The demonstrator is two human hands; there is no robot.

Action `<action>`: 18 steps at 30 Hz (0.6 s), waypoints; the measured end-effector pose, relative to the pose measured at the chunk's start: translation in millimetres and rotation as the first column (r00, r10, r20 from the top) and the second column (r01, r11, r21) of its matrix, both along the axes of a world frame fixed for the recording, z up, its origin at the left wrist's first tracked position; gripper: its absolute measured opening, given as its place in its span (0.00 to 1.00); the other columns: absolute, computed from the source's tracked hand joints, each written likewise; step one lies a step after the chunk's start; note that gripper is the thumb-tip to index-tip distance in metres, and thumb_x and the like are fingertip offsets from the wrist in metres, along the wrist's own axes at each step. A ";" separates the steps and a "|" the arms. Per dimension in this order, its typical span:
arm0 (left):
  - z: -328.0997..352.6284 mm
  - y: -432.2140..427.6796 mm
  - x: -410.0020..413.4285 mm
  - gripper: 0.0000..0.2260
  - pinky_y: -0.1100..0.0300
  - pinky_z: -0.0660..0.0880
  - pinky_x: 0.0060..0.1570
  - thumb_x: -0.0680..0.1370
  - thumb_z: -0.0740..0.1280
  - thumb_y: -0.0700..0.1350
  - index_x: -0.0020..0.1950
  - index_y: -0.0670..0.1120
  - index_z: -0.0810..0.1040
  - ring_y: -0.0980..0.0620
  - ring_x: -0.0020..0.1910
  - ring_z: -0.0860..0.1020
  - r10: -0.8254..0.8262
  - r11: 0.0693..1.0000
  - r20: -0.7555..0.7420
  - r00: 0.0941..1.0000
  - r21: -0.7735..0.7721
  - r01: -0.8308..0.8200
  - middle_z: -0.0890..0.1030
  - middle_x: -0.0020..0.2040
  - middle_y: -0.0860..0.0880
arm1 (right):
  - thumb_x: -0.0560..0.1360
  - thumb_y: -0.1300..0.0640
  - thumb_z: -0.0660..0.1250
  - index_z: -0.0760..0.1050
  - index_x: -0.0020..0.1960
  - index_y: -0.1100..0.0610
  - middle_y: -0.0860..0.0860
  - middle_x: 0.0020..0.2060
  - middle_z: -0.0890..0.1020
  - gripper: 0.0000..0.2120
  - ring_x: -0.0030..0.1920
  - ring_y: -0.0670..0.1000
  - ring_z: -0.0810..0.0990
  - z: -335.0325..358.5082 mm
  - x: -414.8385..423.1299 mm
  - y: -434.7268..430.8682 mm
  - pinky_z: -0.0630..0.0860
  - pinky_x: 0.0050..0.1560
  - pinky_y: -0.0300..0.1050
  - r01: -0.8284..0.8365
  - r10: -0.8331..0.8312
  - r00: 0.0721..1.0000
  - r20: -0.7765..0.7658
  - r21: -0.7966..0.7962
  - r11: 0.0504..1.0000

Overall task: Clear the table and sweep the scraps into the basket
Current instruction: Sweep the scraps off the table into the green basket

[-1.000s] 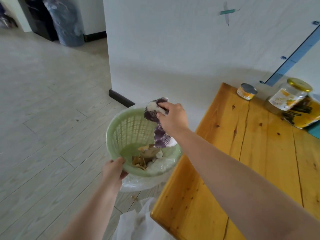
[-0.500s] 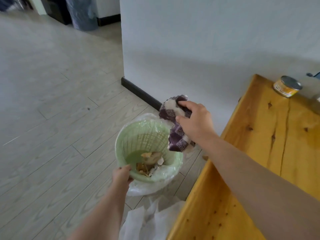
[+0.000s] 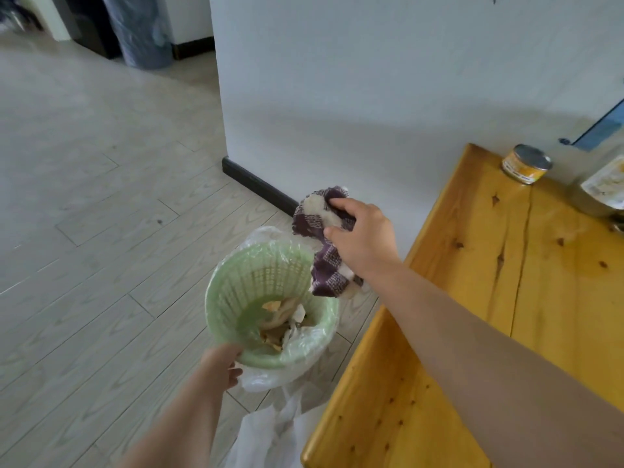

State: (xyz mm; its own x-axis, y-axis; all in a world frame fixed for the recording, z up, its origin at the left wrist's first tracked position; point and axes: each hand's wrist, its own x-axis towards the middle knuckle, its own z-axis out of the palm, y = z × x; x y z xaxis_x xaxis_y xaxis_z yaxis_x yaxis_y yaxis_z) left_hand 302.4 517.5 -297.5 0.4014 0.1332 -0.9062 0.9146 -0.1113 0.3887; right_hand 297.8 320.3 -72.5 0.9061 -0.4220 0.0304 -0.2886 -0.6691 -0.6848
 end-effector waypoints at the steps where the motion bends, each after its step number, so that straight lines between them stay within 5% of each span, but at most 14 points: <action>1: 12.1 -1.2 -0.4 0.06 0.54 0.68 0.35 0.75 0.63 0.37 0.50 0.35 0.70 0.45 0.34 0.71 -0.048 0.997 0.016 0.999 0.066 0.047 0.69 0.36 0.43 | 0.74 0.58 0.66 0.70 0.67 0.50 0.55 0.61 0.73 0.22 0.55 0.51 0.75 3.0 -1.9 1.8 0.71 0.51 0.38 -0.001 0.000 1.000 0.008 0.007 1.000; 3: 40.8 -5.2 2.1 0.13 0.49 0.70 0.49 0.77 0.62 0.42 0.57 0.34 0.73 0.41 0.49 0.75 -0.241 0.919 0.092 0.966 0.341 0.197 0.73 0.43 0.39 | 0.75 0.58 0.66 0.69 0.68 0.50 0.55 0.60 0.72 0.22 0.48 0.48 0.74 9.5 -7.4 5.2 0.71 0.48 0.37 -0.004 0.003 1.000 0.024 0.017 1.000; 5: 79.4 -13.8 4.2 0.17 0.48 0.68 0.58 0.78 0.61 0.47 0.63 0.39 0.72 0.39 0.61 0.71 -0.331 0.851 0.323 0.887 0.509 0.133 0.73 0.59 0.37 | 0.75 0.58 0.66 0.68 0.69 0.51 0.55 0.61 0.72 0.23 0.47 0.46 0.70 15.7 -13.0 9.2 0.69 0.49 0.35 -0.007 0.005 0.999 0.047 0.032 0.999; 8: 143.6 -40.4 5.4 0.16 0.54 0.72 0.47 0.79 0.59 0.51 0.55 0.41 0.78 0.49 0.46 0.77 -0.189 0.982 0.682 0.706 0.145 0.123 0.81 0.51 0.45 | 0.75 0.58 0.66 0.65 0.70 0.51 0.54 0.63 0.71 0.25 0.52 0.46 0.71 25.1 -22.8 14.8 0.66 0.51 0.34 0.013 -0.021 0.996 0.090 0.080 0.997; 10: 186.8 -58.1 -0.9 0.21 0.57 0.73 0.42 0.79 0.56 0.57 0.49 0.40 0.78 0.50 0.40 0.78 -0.064 0.945 0.586 0.808 -0.225 0.238 0.81 0.44 0.45 | 0.74 0.58 0.67 0.63 0.71 0.52 0.52 0.64 0.72 0.27 0.60 0.49 0.73 31.1 -30.7 18.4 0.65 0.52 0.35 0.036 -0.047 0.992 0.113 0.101 0.994; 12: 218.7 -67.9 -10.3 0.27 0.53 0.76 0.41 0.76 0.52 0.64 0.49 0.41 0.75 0.45 0.46 0.79 -0.069 0.818 0.422 0.904 -0.495 0.293 0.81 0.48 0.41 | 0.73 0.57 0.67 0.62 0.70 0.52 0.51 0.63 0.73 0.28 0.60 0.48 0.72 37.7 -39.7 20.5 0.66 0.52 0.35 0.051 -0.065 0.989 0.134 0.107 0.993; 14: 235.4 -74.3 -19.8 0.30 0.53 0.75 0.43 0.74 0.52 0.68 0.51 0.42 0.74 0.43 0.50 0.78 -0.123 0.737 0.378 0.918 -0.585 0.339 0.81 0.51 0.41 | 0.73 0.57 0.68 0.63 0.70 0.52 0.51 0.62 0.73 0.27 0.54 0.45 0.71 43.6 -47.9 20.3 0.67 0.49 0.32 0.056 -0.070 0.987 0.146 0.096 0.994; 18: 244.4 -78.0 -28.9 0.28 0.50 0.75 0.50 0.68 0.61 0.65 0.55 0.43 0.73 0.42 0.52 0.78 -0.119 0.732 0.444 0.888 -0.565 0.381 0.80 0.52 0.41 | 0.73 0.55 0.67 0.64 0.69 0.53 0.52 0.62 0.72 0.26 0.52 0.45 0.69 55.1 -59.8 19.0 0.66 0.47 0.33 0.030 -0.038 0.991 0.132 0.067 0.997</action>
